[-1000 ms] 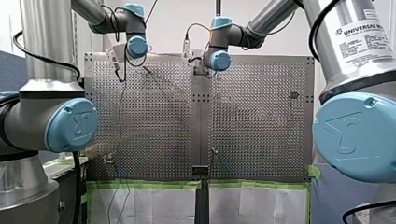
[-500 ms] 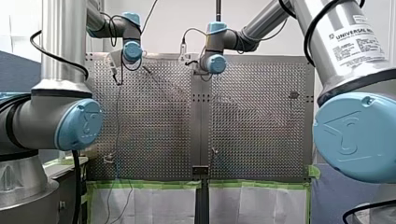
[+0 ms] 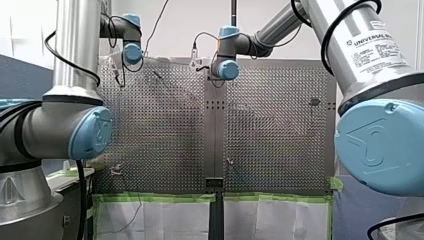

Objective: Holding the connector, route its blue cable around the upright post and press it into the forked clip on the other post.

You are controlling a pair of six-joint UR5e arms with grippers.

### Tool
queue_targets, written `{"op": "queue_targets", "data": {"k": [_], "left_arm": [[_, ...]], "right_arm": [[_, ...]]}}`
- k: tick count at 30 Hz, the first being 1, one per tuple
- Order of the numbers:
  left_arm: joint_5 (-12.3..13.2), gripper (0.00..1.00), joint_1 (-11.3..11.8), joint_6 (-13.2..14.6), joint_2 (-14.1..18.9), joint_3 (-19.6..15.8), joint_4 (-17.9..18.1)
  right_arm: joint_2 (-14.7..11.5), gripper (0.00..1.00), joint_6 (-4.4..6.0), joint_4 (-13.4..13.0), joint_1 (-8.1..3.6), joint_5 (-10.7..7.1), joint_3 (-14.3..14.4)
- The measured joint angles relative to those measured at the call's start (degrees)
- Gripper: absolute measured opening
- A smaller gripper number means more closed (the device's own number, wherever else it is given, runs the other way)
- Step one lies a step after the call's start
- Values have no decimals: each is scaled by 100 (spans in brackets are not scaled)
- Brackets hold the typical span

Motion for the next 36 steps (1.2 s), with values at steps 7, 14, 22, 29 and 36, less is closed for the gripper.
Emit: {"op": "queue_targets", "data": {"k": [7,14,22,29,36], "left_arm": [[394,10,212,-43,-56,336,-81],[644,10,153,10,-65,227,-147],[624,10,47,70,-69,-81,-49],[598,10,-1,63,-166,-191,61],[590,10,-94,190,-388,-196,69]], "right_arm": [[27,0,9,22,-10,0,-51],[49,0,13,77,-40,0,-66],[92,0,14,94,-66,9,-68],[168,0,-5,147,-87,45,-66],[314,0,-24,119,-132,50,-67]]}}
